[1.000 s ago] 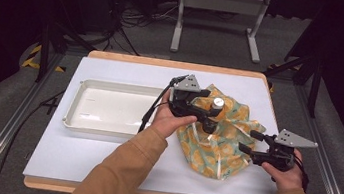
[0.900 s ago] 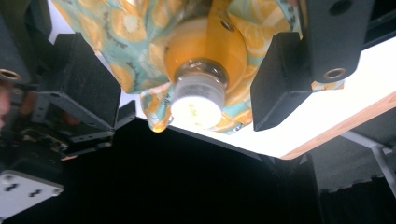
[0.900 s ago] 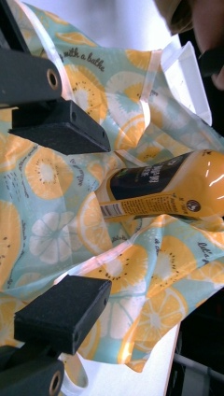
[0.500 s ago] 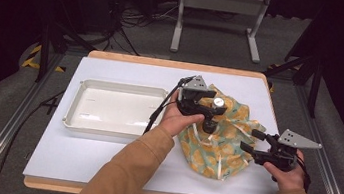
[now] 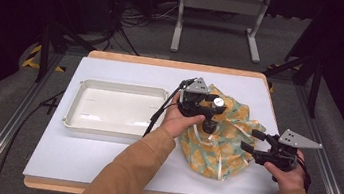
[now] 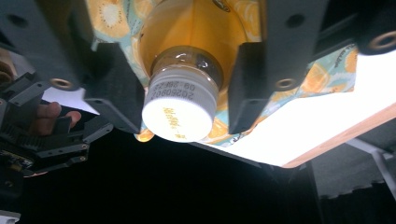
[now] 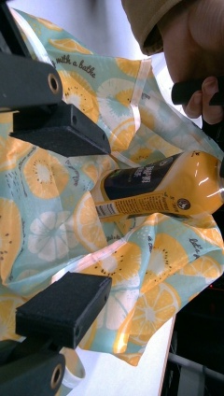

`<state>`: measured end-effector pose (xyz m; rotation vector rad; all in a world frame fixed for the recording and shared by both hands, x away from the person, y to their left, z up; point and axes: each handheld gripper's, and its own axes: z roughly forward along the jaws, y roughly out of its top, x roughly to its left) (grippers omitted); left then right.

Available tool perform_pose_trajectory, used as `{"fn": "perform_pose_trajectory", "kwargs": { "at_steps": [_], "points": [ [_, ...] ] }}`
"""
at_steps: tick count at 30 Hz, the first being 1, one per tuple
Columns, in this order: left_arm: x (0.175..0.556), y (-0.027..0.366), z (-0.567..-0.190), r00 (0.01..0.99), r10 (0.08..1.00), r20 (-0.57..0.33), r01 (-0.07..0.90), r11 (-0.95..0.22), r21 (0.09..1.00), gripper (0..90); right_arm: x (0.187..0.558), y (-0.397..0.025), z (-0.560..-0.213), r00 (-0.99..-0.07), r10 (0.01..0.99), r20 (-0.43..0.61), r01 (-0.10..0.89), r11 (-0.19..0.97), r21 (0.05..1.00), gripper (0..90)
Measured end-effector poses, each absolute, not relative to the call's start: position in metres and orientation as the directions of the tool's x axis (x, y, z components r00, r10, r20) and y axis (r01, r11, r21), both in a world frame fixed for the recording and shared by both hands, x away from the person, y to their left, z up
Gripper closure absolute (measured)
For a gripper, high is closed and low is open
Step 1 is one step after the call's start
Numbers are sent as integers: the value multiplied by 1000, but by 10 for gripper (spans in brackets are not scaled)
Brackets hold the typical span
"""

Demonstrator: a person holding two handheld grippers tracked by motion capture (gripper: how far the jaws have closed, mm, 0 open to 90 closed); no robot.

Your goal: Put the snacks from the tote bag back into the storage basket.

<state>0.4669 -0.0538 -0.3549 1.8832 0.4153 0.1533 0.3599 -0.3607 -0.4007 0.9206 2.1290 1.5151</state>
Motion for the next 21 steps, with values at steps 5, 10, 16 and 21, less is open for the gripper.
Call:
{"fn": "perform_pose_trajectory", "kwargs": {
  "at_steps": [5, 10, 16, 21],
  "points": [
    [465, -54, -354, 929, 362, -77, 194, -297, 935, 580, 360, -361, -400, -717, 692, 83, 301, 201, 932, 306],
    [465, -54, -354, 930, 358, -80, 195, -295, 935, 583, 361, -360, -402, -715, 694, 84, 308, 205, 929, 306],
    [462, -50, -346, 936, 338, -97, 194, -266, 944, 583, 360, -360, -402, -717, 692, 84, 305, 204, 930, 308],
    [461, -48, -335, 942, 323, -87, 176, -257, 950, 584, 360, -360, -402, -719, 690, 84, 305, 204, 930, 308]
  ]
}}
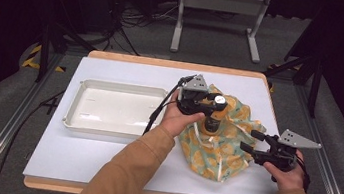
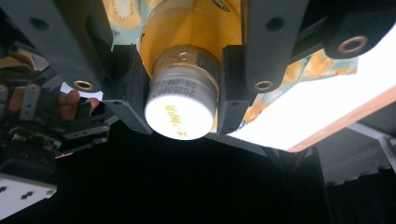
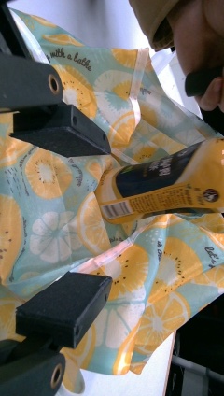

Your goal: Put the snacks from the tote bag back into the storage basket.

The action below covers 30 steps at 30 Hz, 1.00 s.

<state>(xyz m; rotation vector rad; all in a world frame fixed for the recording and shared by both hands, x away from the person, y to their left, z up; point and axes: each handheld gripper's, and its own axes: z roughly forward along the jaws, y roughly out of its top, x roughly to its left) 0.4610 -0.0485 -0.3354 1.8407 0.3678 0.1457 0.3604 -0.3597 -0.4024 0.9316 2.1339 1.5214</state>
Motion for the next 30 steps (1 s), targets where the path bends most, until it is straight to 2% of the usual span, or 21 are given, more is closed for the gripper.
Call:
{"fn": "perform_pose_trajectory", "kwargs": {
  "at_steps": [30],
  "points": [
    [451, -24, -270, 953, 292, -80, 134, -169, 976, 583, 360, -361, -402, -720, 688, 93, 308, 197, 931, 308]
  ]
}}
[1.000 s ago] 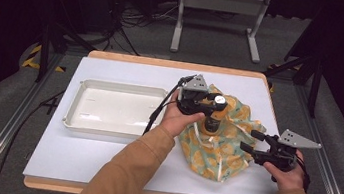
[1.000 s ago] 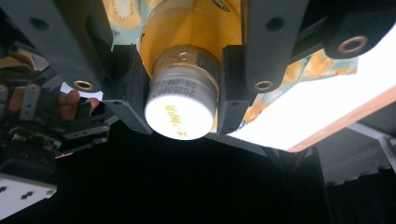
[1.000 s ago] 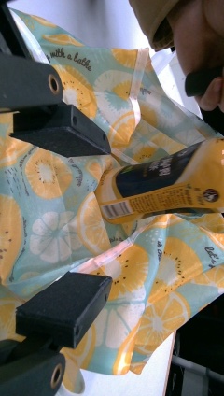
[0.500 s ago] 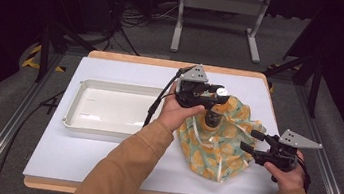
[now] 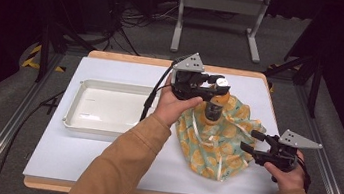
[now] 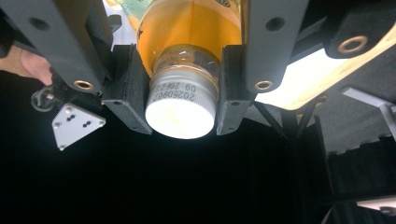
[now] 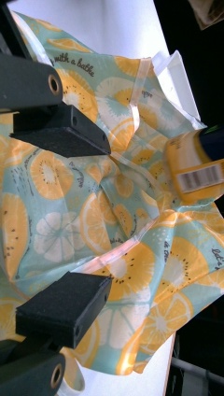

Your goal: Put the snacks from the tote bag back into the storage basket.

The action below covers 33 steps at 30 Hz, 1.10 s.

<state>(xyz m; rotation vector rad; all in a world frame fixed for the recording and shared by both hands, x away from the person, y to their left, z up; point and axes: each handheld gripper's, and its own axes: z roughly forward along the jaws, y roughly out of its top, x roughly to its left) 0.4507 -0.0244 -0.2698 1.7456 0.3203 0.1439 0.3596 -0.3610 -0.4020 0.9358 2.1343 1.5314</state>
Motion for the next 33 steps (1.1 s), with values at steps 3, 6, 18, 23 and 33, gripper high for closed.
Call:
{"fn": "perform_pose_trajectory", "kwargs": {
  "at_steps": [3, 6, 18, 23, 33],
  "points": [
    [449, -17, -263, 953, 294, -77, 128, -158, 979, 583, 359, -361, -402, -720, 688, 91, 307, 198, 931, 309],
    [447, -10, -257, 952, 299, -70, 118, -148, 982, 583, 360, -360, -402, -721, 687, 90, 307, 200, 930, 308],
    [437, 21, -236, 945, 323, -53, 100, -128, 987, 583, 359, -357, -403, -722, 688, 79, 309, 218, 926, 308],
    [434, 31, -233, 943, 330, -46, 94, -130, 987, 583, 359, -357, -403, -719, 690, 79, 309, 216, 926, 308],
    [425, 61, -231, 937, 347, -34, 84, -130, 988, 583, 359, -357, -403, -721, 689, 76, 308, 220, 926, 308]
  ]
}}
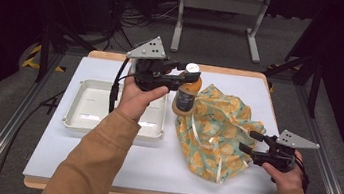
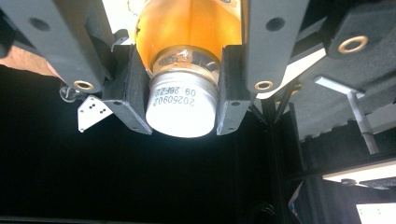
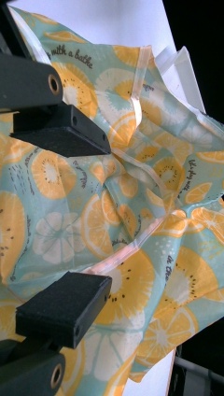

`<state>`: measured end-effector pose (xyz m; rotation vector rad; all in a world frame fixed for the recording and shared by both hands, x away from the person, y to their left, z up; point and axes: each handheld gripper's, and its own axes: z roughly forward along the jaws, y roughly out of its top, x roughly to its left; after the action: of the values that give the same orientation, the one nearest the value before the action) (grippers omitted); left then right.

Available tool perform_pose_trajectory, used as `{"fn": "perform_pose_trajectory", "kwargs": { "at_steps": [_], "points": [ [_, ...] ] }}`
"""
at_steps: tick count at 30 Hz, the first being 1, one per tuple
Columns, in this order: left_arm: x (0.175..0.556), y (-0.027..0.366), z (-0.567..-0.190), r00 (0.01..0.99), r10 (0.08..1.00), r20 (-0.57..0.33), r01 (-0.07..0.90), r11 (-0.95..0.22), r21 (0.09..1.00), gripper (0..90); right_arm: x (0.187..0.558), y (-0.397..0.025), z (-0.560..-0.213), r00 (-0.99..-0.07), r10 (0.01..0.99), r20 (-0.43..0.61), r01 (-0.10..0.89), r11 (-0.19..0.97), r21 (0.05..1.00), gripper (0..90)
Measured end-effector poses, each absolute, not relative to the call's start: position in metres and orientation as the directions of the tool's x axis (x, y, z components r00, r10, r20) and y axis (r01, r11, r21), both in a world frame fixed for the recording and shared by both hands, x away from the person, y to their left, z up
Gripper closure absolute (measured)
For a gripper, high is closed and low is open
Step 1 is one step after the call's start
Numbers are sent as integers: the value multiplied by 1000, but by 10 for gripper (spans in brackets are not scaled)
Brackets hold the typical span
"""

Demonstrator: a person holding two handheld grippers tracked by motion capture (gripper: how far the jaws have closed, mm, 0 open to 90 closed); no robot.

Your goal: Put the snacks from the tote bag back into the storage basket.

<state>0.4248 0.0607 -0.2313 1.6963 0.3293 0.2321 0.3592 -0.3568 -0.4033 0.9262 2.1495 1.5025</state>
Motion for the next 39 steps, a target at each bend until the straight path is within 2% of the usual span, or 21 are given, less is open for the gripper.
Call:
{"fn": "perform_pose_trajectory", "kwargs": {
  "at_steps": [20, 39],
  "points": [
    [428, 115, -244, 915, 400, -52, 109, -122, 987, 583, 359, -356, -404, -712, 699, 67, 306, 223, 926, 307],
    [436, 135, -279, 908, 414, -70, 159, -185, 970, 583, 359, -353, -405, -707, 705, 65, 313, 229, 922, 306]
  ]
}}
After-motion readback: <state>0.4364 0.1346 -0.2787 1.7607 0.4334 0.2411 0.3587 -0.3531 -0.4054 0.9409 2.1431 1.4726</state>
